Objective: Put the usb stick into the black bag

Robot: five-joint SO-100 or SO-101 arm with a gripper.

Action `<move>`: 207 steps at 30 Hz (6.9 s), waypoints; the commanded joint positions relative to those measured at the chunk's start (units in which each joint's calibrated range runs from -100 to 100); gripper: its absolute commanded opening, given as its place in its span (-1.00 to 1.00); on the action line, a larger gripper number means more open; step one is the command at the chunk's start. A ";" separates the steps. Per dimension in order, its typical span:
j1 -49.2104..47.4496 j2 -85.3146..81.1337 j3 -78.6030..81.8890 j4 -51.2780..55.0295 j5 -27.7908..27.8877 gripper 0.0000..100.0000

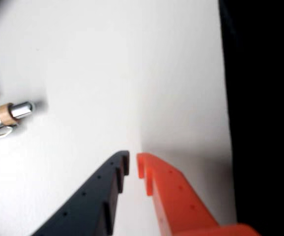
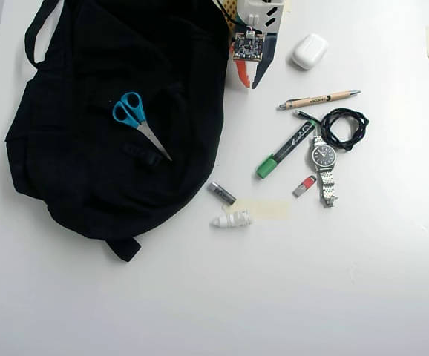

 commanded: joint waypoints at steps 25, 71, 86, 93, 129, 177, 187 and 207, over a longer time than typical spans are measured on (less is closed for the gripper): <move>-2.36 -1.09 -11.39 -5.56 0.63 -0.77; -13.88 98.83 -102.05 -1.77 -24.06 -0.71; -18.07 127.54 -126.40 -0.39 -21.23 -0.67; -16.27 132.27 -128.19 1.07 -20.45 -0.66; -18.22 140.90 -128.82 -11.59 -20.76 -0.49; -18.29 146.38 -123.07 -10.73 -21.76 -0.98; -18.22 145.88 -123.79 -6.85 -21.81 -0.96; -22.93 146.22 -134.03 -7.54 -21.18 -0.61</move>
